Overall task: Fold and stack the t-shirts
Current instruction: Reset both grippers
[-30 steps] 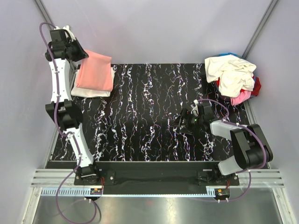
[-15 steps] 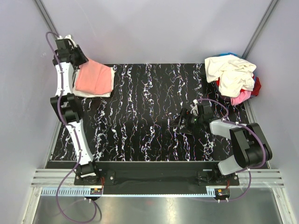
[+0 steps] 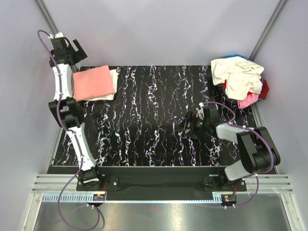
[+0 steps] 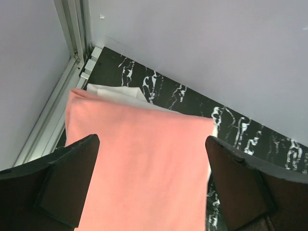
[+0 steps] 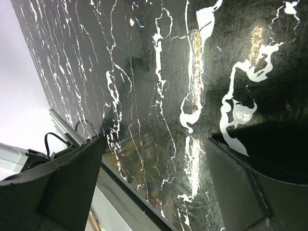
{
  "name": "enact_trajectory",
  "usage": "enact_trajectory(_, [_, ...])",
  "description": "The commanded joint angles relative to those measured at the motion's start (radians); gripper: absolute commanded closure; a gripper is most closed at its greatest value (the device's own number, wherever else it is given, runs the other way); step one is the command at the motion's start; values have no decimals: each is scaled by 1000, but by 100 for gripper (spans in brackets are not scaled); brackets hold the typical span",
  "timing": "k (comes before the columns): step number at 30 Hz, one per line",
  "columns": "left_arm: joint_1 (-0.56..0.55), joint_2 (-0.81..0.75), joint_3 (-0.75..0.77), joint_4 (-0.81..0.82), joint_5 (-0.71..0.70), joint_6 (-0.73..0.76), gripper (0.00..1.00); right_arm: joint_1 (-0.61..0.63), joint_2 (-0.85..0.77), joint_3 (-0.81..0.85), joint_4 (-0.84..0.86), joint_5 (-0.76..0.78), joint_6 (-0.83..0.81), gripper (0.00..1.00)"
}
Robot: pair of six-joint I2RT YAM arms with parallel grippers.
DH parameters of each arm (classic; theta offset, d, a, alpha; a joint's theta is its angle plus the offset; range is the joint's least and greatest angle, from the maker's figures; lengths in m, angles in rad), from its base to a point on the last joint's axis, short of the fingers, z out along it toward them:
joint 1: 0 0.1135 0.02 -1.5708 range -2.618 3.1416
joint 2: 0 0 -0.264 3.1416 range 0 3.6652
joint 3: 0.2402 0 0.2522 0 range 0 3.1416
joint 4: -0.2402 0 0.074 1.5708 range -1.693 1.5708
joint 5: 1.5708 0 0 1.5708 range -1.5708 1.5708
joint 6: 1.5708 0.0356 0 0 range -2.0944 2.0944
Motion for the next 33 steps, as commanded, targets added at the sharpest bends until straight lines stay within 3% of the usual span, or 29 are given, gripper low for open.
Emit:
enact_trajectory(1, [-13,-168,-15,47,-24,-38,1,6,9,22,5,4,-14,5])
enact_trajectory(8, [-119,-417,-265,69,-41,-31,1,7,6,20,6,12,-11,5])
enact_trajectory(18, [-404,-911,-894,162,-44,-100,1,6,6,25,-6,15,-13,4])
enact_trajectory(21, [-458,-973,-1073,98,9,-84,1,6,7,30,-10,12,-16,3])
enact_trajectory(25, [-464,-1033,-1243,14,20,-71,1,6,7,33,-15,12,-17,1])
enact_trajectory(30, [-479,-1200,-1559,113,48,-67,1,6,14,37,-20,12,-17,0])
enact_trajectory(33, [-520,-1236,-1623,133,106,-107,1,6,12,37,-21,12,-17,0])
